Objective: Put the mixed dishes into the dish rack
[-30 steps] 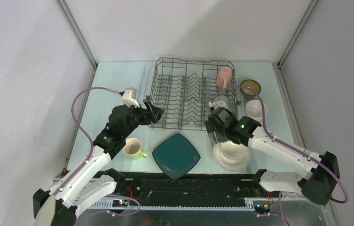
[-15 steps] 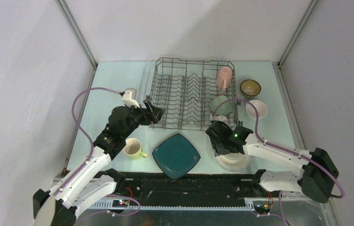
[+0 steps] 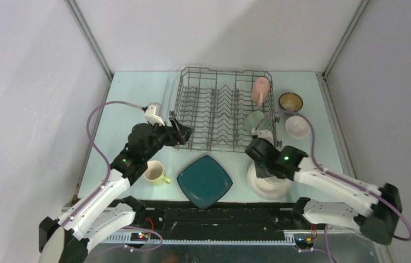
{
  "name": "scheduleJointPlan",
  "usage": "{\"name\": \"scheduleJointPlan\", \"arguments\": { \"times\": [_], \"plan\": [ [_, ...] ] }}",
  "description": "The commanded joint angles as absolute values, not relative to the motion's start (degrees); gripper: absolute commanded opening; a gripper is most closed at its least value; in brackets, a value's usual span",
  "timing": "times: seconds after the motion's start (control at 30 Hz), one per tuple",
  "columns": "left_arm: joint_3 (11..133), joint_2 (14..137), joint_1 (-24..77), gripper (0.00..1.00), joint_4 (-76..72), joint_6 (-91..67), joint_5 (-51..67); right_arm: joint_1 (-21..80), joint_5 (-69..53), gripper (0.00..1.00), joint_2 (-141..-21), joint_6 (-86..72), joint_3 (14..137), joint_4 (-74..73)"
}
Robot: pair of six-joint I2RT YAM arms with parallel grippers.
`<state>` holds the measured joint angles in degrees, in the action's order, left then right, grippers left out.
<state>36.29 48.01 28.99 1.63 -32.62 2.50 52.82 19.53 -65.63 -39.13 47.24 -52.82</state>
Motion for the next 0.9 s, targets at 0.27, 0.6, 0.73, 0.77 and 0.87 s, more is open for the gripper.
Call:
{"name": "scheduleJointPlan", "arguments": {
  "times": [0.27, 0.6, 0.73, 0.77, 0.87],
  "plan": [
    [35.88, 49.45, 37.25, 1.0, -9.55, -27.31, 2.87, 51.6, 21.61, 0.0, -45.18, -37.51, 55.34, -30.45],
    [27.14, 51.98, 38.66, 1.0, -41.43, -17.95, 11.66, 41.13, -2.03, 0.0, -50.74, -51.79, 48.18, 16.68],
    [25.62, 52.8, 38.86, 1.0, -48.01, -13.0, 13.6, 41.16, -4.34, 0.0, -55.05, -54.48, 47.4, 27.01],
    [25.7, 53.1, 39.0, 1.0, -48.66, -11.05, 14.67, 41.1, -4.78, 0.0, -56.41, -55.68, 47.27, 29.58],
    [26.8, 53.84, 39.43, 1.0, -49.63, -6.22, 15.45, 41.16, -5.73, 0.0, -58.85, -58.57, 46.62, 36.71]
  ]
}}
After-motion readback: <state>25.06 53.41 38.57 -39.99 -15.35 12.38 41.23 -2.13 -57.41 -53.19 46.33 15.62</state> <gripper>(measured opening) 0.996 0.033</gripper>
